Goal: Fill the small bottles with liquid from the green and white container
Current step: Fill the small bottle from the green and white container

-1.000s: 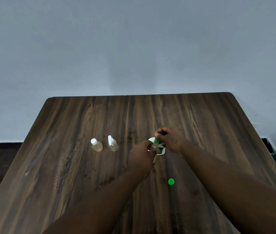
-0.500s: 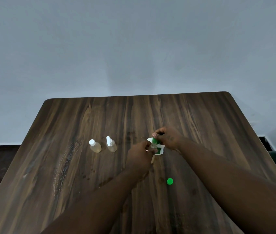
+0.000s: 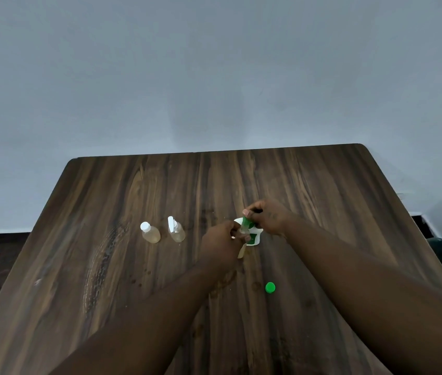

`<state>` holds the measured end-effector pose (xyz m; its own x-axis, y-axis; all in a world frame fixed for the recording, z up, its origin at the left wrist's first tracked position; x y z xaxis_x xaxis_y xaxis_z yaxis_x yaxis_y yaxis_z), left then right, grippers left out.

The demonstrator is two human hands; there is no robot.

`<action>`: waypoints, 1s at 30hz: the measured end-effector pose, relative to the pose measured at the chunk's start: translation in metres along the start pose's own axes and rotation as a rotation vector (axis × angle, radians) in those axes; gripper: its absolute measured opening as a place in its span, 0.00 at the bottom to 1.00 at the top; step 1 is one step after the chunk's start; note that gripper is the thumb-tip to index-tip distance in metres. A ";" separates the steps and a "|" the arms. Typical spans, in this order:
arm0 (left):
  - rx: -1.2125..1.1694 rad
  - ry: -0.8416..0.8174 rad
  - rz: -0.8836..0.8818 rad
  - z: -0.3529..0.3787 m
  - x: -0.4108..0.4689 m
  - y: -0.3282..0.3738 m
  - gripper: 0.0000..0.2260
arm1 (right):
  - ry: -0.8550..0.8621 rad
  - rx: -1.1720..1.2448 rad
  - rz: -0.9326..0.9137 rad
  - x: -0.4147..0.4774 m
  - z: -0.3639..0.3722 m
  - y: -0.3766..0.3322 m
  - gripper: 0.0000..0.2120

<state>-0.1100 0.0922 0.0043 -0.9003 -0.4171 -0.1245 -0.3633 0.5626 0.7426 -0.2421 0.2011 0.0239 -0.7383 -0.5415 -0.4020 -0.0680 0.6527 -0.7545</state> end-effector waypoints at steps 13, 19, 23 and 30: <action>-0.014 -0.022 0.023 0.001 0.002 -0.005 0.07 | 0.027 -0.015 0.001 -0.001 -0.002 -0.003 0.10; -0.019 -0.035 0.036 -0.005 0.002 -0.005 0.02 | -0.025 -0.059 -0.002 0.000 -0.007 -0.001 0.15; -0.024 -0.042 0.042 -0.002 0.001 -0.006 0.09 | 0.032 -0.059 -0.009 -0.001 -0.003 0.000 0.12; -0.033 -0.021 0.047 -0.004 -0.001 -0.006 0.06 | -0.018 -0.047 -0.007 0.000 -0.005 0.004 0.15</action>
<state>-0.1064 0.0864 0.0023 -0.9212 -0.3756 -0.1020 -0.3124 0.5574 0.7692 -0.2454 0.2063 0.0240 -0.7254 -0.5557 -0.4061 -0.1055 0.6728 -0.7323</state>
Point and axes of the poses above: each hand's wrist, its own x-axis towards the middle knuckle, its own z-axis out of the palm, y = z × x, the point moved 1 cm from there along x, towards the middle knuckle, and after that the axes turned 1 degree about y, right-handed, at the moved point
